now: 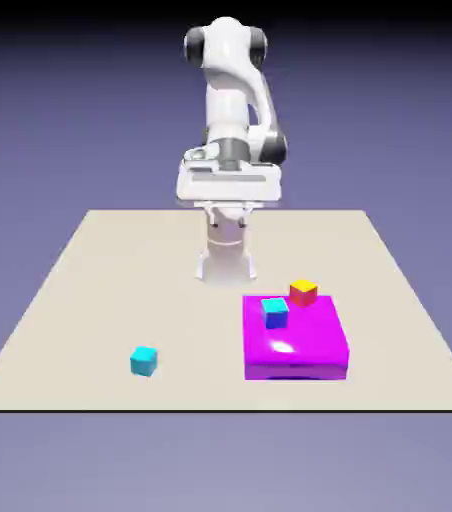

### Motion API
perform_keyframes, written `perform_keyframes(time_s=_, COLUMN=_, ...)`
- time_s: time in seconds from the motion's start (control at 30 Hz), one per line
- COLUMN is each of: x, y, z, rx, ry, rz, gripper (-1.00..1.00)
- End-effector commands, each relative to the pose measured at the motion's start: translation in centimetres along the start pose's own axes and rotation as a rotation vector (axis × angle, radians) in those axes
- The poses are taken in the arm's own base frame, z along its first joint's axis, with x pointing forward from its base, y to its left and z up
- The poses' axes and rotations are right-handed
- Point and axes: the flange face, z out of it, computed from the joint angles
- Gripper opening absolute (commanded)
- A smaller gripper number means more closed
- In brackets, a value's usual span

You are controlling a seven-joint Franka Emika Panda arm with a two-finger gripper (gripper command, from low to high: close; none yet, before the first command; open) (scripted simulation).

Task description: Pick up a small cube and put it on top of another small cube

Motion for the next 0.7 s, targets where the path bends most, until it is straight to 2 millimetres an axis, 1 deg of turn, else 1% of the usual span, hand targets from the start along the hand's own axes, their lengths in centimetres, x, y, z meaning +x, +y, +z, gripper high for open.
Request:
perform_keyframes(time_s=0.0, x=-0.2, y=0.1, z=1.2, rx=-0.036, ry=-0.033, rz=-0.054, gripper=0.00)
perform_keyframes(time_s=0.13, x=-1.0, y=1.3, z=6.1, rx=-0.177, ry=-0.167, rz=-0.269, gripper=0.00)
perform_keyframes(time_s=0.3, x=-2.4, y=4.0, z=11.9, rx=-0.349, ry=-0.347, rz=-0.538, gripper=0.00)
perform_keyframes(time_s=0.47, x=-4.0, y=8.0, z=17.2, rx=-0.516, ry=-0.539, rz=-0.807, gripper=0.00)
perform_keyframes(time_s=0.67, x=-5.8, y=14.0, z=22.6, rx=-0.712, ry=-0.785, rz=-1.127, gripper=0.00)
